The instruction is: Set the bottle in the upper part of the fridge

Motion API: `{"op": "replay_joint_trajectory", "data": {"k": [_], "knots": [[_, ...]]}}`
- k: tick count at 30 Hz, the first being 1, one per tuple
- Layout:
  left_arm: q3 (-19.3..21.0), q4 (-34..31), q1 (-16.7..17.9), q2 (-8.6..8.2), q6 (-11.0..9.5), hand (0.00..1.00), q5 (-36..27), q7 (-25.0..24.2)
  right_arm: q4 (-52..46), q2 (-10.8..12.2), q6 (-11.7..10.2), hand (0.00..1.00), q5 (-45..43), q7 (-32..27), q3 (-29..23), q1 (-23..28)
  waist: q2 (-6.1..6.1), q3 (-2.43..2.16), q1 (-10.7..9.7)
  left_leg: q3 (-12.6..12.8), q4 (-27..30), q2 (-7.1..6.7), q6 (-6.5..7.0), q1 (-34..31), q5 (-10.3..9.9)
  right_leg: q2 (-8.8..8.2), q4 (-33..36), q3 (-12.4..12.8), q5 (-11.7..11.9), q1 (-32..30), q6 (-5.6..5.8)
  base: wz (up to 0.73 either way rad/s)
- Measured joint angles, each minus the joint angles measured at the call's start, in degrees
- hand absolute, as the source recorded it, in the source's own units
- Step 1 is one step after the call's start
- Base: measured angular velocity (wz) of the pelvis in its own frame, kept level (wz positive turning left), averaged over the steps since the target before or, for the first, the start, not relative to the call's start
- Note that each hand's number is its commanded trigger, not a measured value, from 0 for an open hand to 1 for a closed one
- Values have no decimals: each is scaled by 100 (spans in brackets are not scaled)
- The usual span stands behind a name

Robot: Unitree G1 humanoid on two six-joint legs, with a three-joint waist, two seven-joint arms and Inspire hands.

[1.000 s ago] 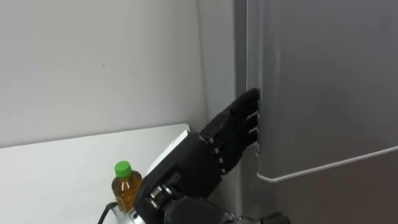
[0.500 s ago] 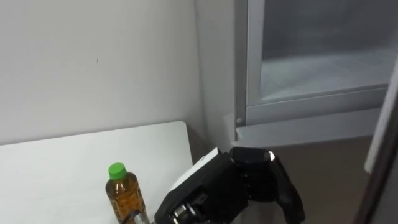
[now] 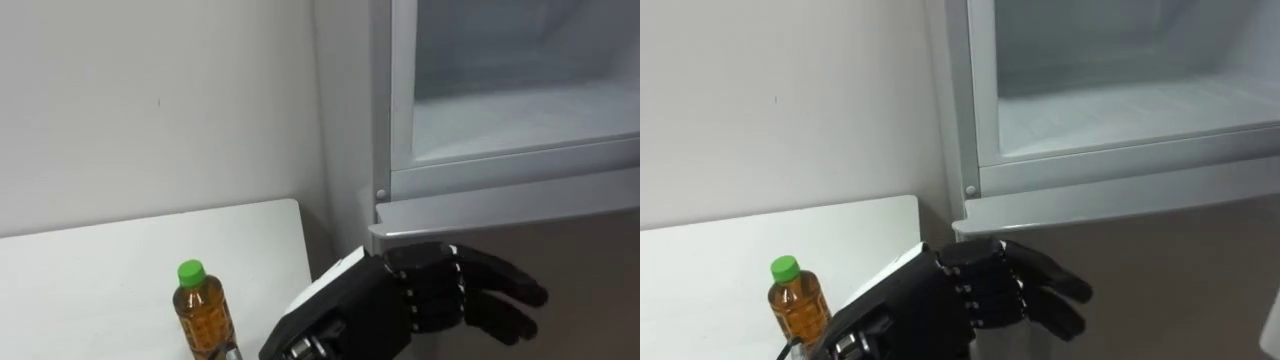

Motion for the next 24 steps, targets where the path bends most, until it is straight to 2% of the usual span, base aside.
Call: {"op": "replay_joint_trajectory", "data": {"k": [6, 13, 16, 20, 24], "knots": [[0, 0, 0, 19, 0, 0, 9, -41, 1, 29, 0, 0, 1, 5, -3, -14, -47, 29, -2, 12, -6, 0, -1, -19, 0, 4, -33, 7, 0, -5, 0, 0], [1, 0, 1, 64, 46, 0, 51, -60, 30, 43, 5, 0, 10, 119, -20, -20, -80, 11, -34, 131, -6, 5, -1, -27, -1, 11, -85, 122, 1, -32, -1, -9], [1, -1, 1, 65, 73, 0, 50, -82, 47, 47, 21, 0, 157, 140, -62, 10, -72, -1, -113, 150, -6, 9, -1, -24, -1, 13, -78, 170, 6, -51, -5, -10], [6, -1, 0, 61, 77, 0, 47, -127, 47, 45, 87, 0, 259, 155, -77, 5, -56, -18, -149, 437, -5, 60, -2, -16, -1, 32, 4, 330, 12, -146, -14, -24], [5, -2, -1, 32, 78, 0, 47, -134, 38, 46, 123, 0, 251, 154, -97, 0, -57, -23, -182, 607, -8, 95, -4, 35, -2, 60, 16, 482, 33, -186, -34, -23]]}}
